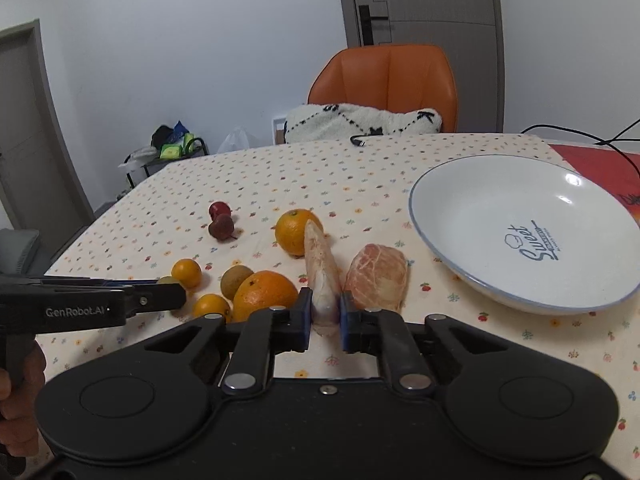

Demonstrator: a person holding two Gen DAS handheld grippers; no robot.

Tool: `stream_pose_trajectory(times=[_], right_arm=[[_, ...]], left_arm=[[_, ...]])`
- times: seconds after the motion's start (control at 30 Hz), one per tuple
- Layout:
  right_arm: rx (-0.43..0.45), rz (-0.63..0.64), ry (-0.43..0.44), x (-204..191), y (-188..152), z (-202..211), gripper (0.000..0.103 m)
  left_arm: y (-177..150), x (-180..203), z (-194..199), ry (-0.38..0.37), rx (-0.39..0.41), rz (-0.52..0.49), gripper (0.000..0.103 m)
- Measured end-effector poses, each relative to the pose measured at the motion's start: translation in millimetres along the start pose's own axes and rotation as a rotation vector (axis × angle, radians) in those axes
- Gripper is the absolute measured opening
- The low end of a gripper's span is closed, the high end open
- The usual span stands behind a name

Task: Organize fruits
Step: 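Grasp the brown kiwi with the left gripper while the right gripper grasps the pale peeled fruit piece, then carry the kiwi with the left gripper while the right gripper carries the peeled piece to the white plate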

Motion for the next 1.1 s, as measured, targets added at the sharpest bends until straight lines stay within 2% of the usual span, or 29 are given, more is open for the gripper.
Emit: stream_pose_trajectory(times=[0.47,0.73,1.1], right_arm=[[0.096,-0.012,0.019,-3.2,5.7,14.7,0.011],[0.169,-0.024,0.024,-4.1,15.9,34.2,0.011],[0.247,-0.033,0.019,4.5,31.1,53.9,0.011]], left_arm=[[14.4,8.3,21.7,-0.013,0.059,-0.010,0.025],[32.9,29.8,35.1,-0.037,0.112,-0.055,0.025],[52.0,60.3,36.1,-0.076,0.131,-0.101,0.025]])
Point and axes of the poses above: each gripper's, at about its wrist camera, not at the fingertips, and z roughly against the way its jaws point, x to its right, y to its top, the point moved 2 cm from there along -z, roughly the way its jaws point
